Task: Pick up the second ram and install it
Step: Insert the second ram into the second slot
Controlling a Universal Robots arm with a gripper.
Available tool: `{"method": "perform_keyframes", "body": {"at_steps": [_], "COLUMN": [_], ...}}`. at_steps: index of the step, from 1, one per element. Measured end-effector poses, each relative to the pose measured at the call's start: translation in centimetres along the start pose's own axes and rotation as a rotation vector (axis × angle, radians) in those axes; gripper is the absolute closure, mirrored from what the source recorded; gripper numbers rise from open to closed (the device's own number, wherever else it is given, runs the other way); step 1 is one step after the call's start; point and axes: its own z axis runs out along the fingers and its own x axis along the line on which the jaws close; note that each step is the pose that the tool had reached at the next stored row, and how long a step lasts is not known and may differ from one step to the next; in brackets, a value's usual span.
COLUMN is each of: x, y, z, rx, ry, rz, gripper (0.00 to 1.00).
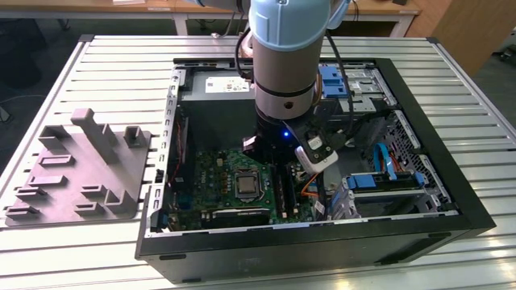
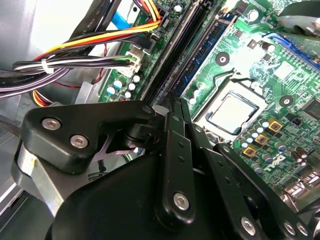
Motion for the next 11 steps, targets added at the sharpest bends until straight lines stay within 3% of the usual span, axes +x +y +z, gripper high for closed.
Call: {"method": "perform_keyframes", "body": {"at_steps": [11], "x": [0.01], "y": [0.0], "z": [0.12], "rx": [0.0], "ry": [0.0001], "rz": [0.0], "gripper": [0.89]}}
